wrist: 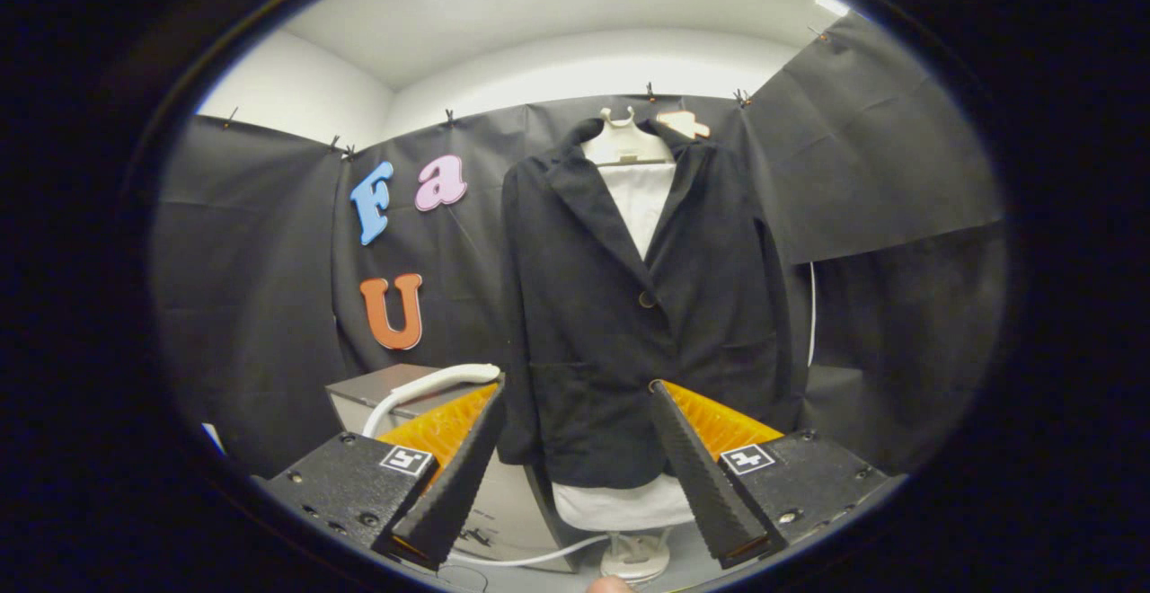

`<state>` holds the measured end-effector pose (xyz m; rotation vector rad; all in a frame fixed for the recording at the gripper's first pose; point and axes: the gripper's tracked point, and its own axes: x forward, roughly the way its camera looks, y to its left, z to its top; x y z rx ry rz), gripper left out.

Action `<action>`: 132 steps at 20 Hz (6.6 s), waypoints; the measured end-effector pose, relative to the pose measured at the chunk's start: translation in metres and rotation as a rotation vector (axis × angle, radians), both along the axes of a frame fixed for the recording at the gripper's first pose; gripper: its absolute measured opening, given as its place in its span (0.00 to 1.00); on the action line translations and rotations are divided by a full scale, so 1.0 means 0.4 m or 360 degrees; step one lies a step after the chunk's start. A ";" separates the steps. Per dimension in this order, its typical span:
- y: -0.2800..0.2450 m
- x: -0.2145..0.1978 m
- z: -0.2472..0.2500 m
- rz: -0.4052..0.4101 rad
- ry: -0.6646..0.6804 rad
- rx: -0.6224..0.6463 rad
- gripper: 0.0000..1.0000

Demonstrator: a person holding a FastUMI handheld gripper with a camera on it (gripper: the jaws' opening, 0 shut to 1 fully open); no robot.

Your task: Iron the clothes twice with a garment steamer, once on the left side and once on the right side.

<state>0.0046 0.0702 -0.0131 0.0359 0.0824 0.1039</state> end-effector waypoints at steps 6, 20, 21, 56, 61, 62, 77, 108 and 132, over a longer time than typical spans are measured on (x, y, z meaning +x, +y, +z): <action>0.184 0.021 -0.044 0.0094 0.0153 0.0071 1.00; 0.606 0.257 -0.062 0.0248 0.0463 0.0075 1.00; 0.636 0.286 -0.071 0.0263 0.0504 0.0084 1.00; 0.859 0.853 -0.543 -0.0294 0.1587 0.0022 0.49; 0.855 0.820 -0.529 -0.0126 0.1550 0.0211 0.36; 0.855 0.810 -0.527 -0.0097 0.1550 0.0239 0.35; 0.845 0.651 -0.273 0.0255 0.1109 0.0239 0.32; 0.306 0.274 0.293 0.0300 0.0022 -0.0098 0.32; 0.092 0.324 -0.012 0.0301 0.0290 -0.0129 0.32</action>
